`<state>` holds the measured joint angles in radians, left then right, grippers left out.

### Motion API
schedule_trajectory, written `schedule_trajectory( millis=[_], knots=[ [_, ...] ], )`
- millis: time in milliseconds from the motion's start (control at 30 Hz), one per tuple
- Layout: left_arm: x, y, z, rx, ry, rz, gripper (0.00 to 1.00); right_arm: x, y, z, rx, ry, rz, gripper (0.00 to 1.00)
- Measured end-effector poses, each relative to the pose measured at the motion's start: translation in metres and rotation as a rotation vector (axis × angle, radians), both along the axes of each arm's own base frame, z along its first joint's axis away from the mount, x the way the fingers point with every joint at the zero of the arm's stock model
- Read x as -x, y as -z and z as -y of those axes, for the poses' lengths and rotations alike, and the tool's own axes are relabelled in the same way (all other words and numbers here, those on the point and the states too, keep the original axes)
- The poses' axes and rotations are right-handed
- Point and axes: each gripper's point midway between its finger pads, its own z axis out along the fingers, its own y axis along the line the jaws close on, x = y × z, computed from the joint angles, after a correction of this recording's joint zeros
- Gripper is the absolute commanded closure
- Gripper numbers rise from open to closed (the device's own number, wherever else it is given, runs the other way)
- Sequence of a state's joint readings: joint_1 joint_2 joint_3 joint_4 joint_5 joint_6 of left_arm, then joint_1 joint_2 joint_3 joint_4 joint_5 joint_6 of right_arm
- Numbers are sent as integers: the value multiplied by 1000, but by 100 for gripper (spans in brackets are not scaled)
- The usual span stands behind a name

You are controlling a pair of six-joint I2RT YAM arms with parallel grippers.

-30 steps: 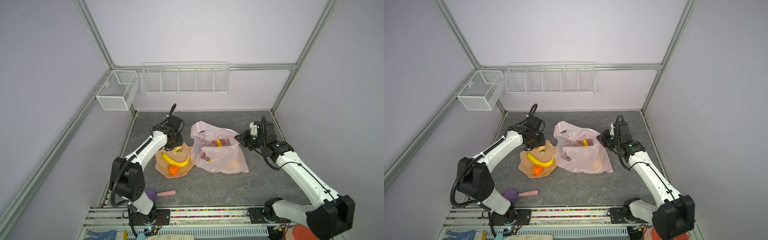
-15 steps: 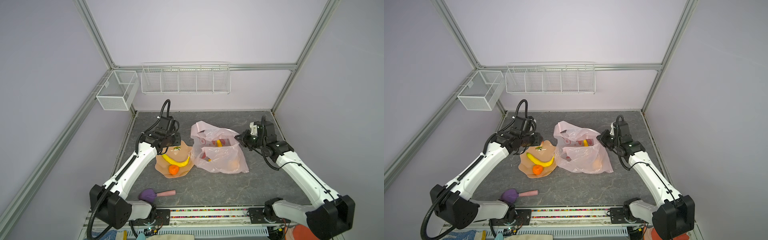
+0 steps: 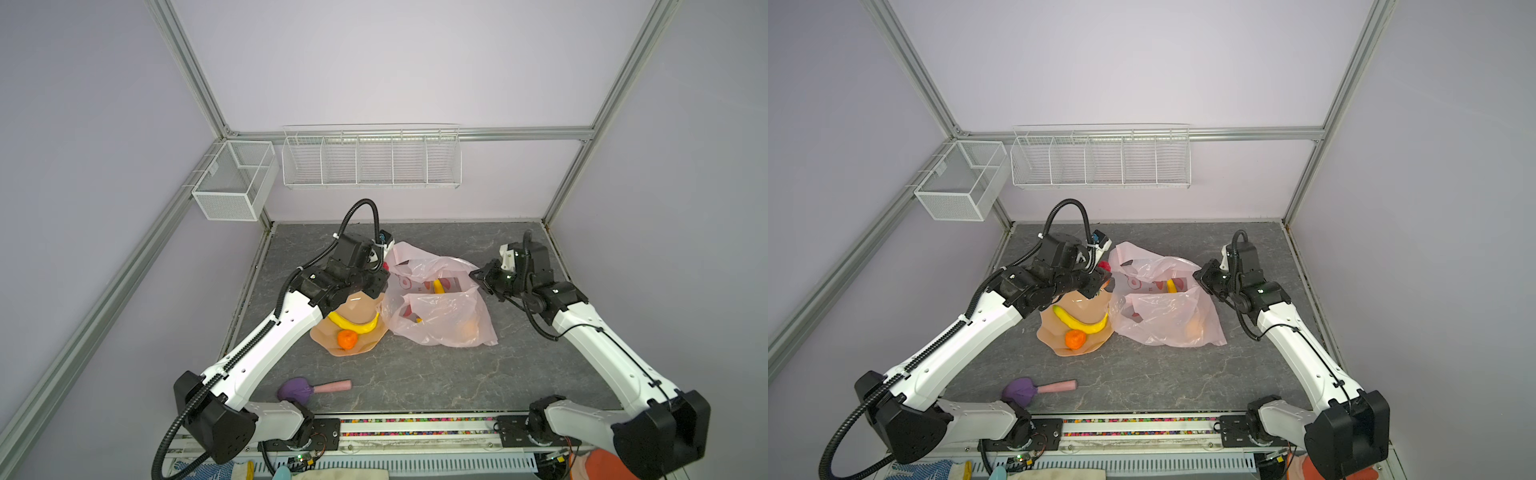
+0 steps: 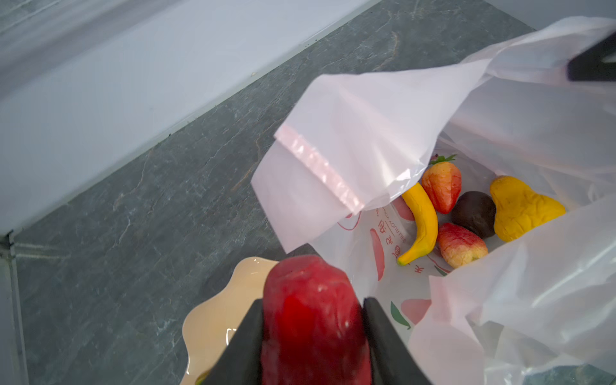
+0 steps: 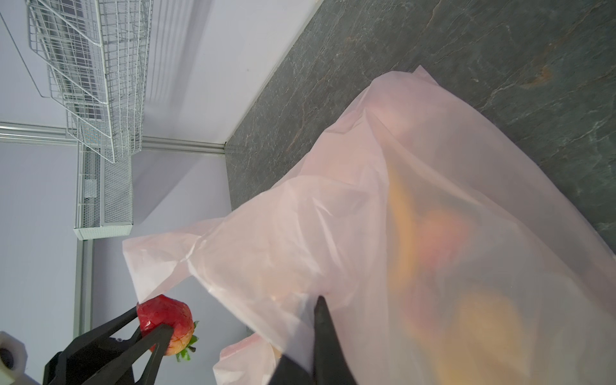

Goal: Place the fruits into the plastic bag
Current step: Place the fruit in the plastic bag.

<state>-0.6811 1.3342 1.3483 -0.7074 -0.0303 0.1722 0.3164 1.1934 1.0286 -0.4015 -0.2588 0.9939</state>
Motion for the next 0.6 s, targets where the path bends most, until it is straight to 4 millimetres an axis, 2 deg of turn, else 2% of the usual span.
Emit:
schedule_trajectory(
  millis=[267, 433, 600],
  knots=[
    [13, 5, 36, -77, 197, 59, 100, 1, 0, 0, 1, 0, -2, 93],
    [4, 9, 54, -94, 248, 62, 100, 1, 0, 0, 1, 0, -2, 93],
    [0, 19, 81, -103, 320, 48, 100, 3, 1, 1, 4, 1, -10, 93]
  ],
)
